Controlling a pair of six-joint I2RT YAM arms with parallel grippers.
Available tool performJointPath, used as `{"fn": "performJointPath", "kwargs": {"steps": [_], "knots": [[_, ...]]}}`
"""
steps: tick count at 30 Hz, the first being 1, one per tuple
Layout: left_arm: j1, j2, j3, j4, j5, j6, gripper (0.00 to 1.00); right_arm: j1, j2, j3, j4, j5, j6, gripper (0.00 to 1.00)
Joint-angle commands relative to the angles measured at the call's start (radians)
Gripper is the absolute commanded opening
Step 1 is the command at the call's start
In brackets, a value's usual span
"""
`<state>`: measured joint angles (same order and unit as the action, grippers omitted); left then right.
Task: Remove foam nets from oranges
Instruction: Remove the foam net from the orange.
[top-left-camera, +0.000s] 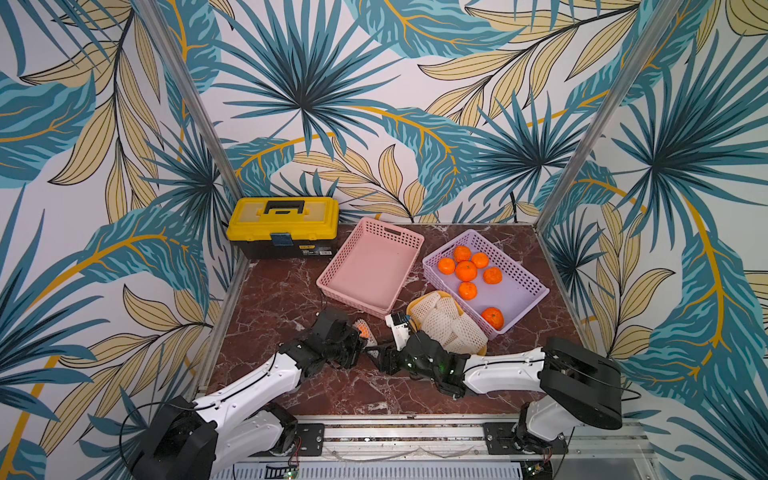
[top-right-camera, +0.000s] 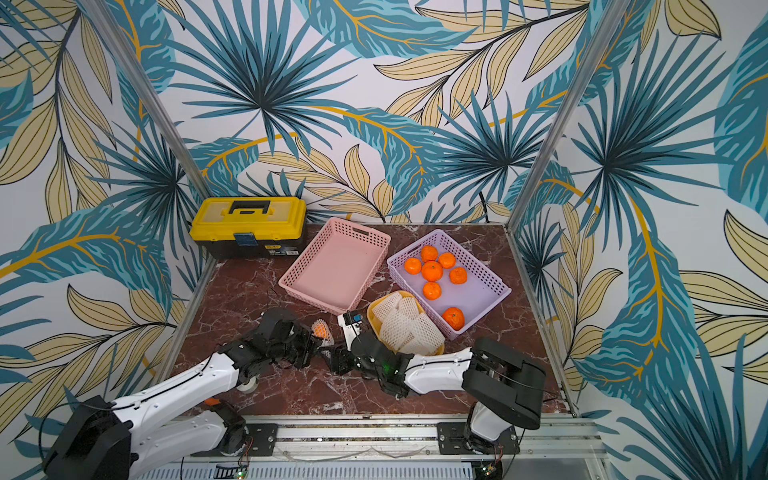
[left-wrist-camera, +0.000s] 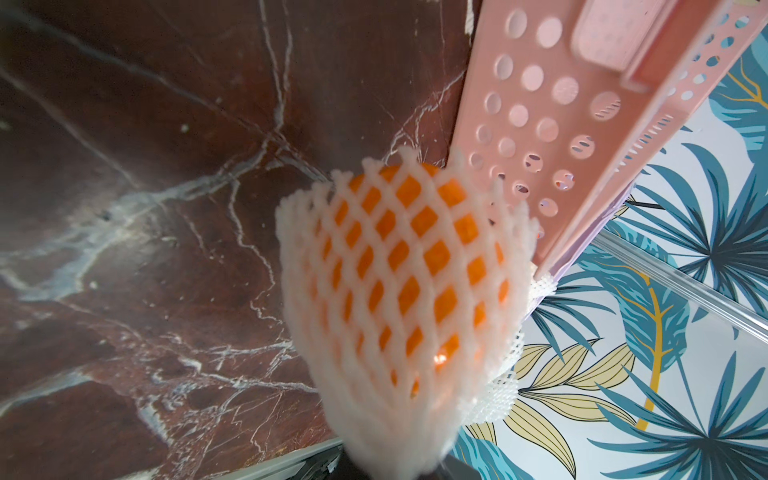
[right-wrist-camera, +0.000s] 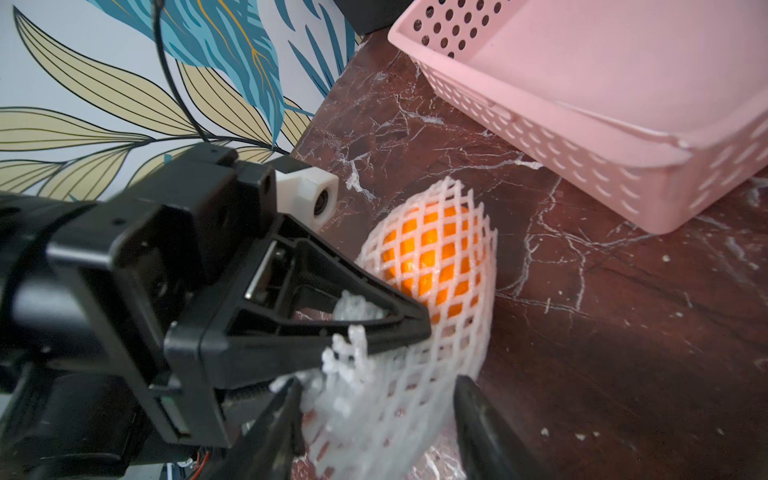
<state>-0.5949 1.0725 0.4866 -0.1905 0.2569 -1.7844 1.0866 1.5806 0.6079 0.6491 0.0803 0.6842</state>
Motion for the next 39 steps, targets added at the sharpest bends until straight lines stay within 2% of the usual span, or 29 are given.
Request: {"fn": "performJointPath", "kwargs": {"steps": [1,3,6,8,10,11,14,17,26,30,32,36,39], "knots": [[-0.019,-0.003,0.023,0.014,0.071,0.014,0.10,-0.004,0.033,0.025,0.033,0.036,0.002,0.49],[-0.018,-0.003,0.024,0.014,0.070,0.016,0.13,-0.004,0.041,0.026,0.049,0.030,0.005,0.39],[-0.017,-0.006,0.023,0.014,0.069,0.017,0.22,-0.005,0.051,0.027,0.063,0.016,0.016,0.20],[-0.017,-0.009,0.023,0.015,0.066,0.019,0.32,-0.009,0.053,0.023,0.077,0.006,0.032,0.09],[-0.010,-0.015,0.021,0.016,0.066,0.026,0.47,-0.015,0.046,0.017,0.086,-0.001,0.050,0.01],[-0.003,-0.020,0.021,0.014,0.067,0.032,0.59,-0.018,0.038,0.015,0.083,-0.007,0.063,0.00],[0.027,-0.046,0.034,-0.041,0.061,0.066,0.85,-0.025,0.008,0.015,0.064,-0.015,0.094,0.00],[0.033,-0.068,0.046,-0.078,0.046,0.082,0.99,-0.031,-0.017,0.018,0.032,-0.024,0.109,0.00],[0.030,-0.001,0.046,-0.032,0.132,0.068,1.00,-0.039,-0.006,0.027,0.102,-0.119,0.136,0.00],[0.030,0.020,0.050,-0.020,0.135,0.076,0.99,-0.039,-0.009,0.026,0.111,-0.137,0.143,0.00],[0.030,0.019,0.043,-0.014,0.125,0.071,0.92,-0.039,-0.018,0.019,0.106,-0.138,0.140,0.00],[0.031,0.004,0.032,-0.012,0.101,0.064,0.68,-0.039,-0.035,0.000,0.102,-0.141,0.135,0.00],[0.030,-0.009,0.024,-0.012,0.086,0.057,0.55,-0.039,-0.052,-0.016,0.110,-0.145,0.130,0.00]]}}
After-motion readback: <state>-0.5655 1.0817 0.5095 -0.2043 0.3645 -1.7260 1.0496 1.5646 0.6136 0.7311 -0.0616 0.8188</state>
